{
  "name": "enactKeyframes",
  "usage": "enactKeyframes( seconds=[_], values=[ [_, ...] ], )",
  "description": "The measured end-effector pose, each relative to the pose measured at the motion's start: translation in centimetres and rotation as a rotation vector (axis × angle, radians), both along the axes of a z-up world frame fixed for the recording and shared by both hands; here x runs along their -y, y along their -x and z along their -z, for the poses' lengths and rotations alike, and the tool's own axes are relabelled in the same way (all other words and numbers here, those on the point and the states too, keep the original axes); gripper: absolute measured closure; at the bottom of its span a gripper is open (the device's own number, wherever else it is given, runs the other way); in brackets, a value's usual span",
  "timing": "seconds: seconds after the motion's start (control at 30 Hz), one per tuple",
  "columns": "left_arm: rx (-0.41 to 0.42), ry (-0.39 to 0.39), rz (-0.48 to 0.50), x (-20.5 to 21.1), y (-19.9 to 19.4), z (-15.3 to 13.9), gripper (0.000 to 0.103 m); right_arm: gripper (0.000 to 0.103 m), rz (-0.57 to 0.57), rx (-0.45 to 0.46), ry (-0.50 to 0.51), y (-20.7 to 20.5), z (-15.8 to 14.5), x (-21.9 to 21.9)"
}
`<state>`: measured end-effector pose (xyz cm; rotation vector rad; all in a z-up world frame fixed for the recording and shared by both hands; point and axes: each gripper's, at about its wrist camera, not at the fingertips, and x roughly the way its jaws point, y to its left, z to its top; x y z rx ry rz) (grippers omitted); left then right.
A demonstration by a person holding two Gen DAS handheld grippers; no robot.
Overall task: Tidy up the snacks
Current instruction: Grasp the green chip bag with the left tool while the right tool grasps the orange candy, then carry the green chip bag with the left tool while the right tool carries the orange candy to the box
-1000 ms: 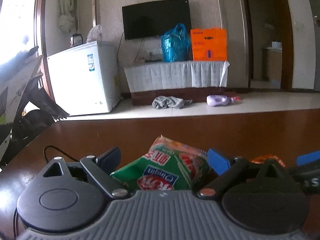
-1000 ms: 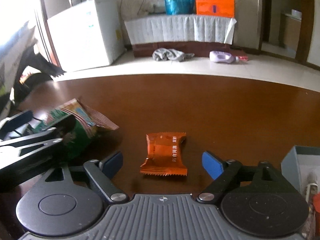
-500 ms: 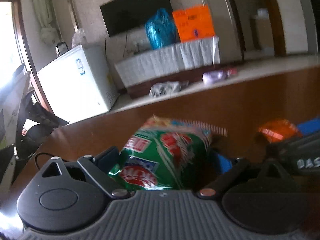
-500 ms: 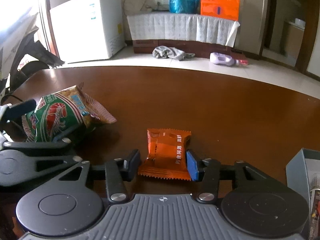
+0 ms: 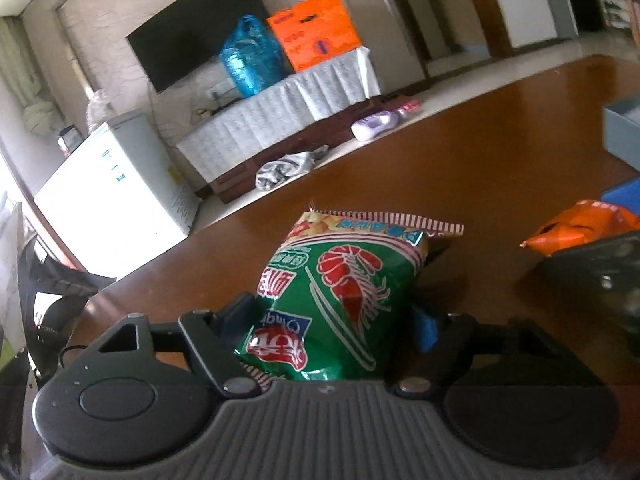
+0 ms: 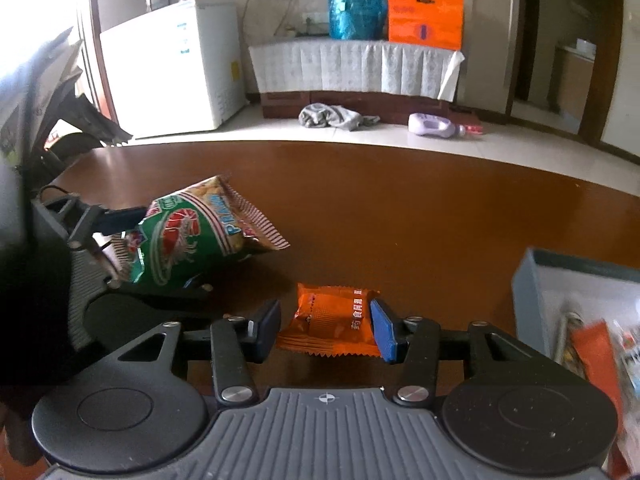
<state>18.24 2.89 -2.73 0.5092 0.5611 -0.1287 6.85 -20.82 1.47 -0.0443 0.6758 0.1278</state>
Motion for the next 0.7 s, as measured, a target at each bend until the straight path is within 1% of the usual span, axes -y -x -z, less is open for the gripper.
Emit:
enactKeyframes(
  seconds=[0.1, 0.2, 0.23, 0.37, 0.47, 0.53, 0.63, 0.7],
  values=[
    [-0.031, 0.008, 0.037, 0.5, 1.7, -0.7, 0.030, 0.054, 0.011, -0.004, -0.034, 2.0, -0.5, 1.1],
    [-0.061, 0.009, 0.060, 1.0, 2.6, -1.4, 0.032, 0.054, 0.005, 0.004, -0.111, 4.5, -1.4, 2.8],
    [-0.068, 0.012, 0.065, 1.2, 2.9, -1.4, 0.032, 0.054, 0.005, 0.007, -0.121, 5.0, -1.8, 3.2],
    [-0.091, -0.023, 0.079, 1.9, 4.2, -1.8, 0.032, 0.054, 0.000, 0.033, -0.122, 7.8, -3.1, 4.7],
    [-0.132, 0.008, 0.098, 2.0, 5.9, -2.3, 0.032, 0.054, -0.019, 0.054, -0.152, 9.7, -3.7, 6.0],
    [-0.141, -0.011, 0.121, 2.4, 7.3, -2.3, 0.032, 0.054, -0.032, 0.078, -0.156, 10.6, -4.1, 6.8],
    [-0.148, -0.045, 0.145, 3.0, 9.6, -2.3, 0.032, 0.054, -0.037, 0.108, -0.136, 11.7, -4.1, 7.6],
    [-0.153, -0.050, 0.153, 3.5, 11.0, -2.4, 0.032, 0.054, -0.042, 0.124, -0.126, 12.1, -4.0, 8.1]
  ],
)
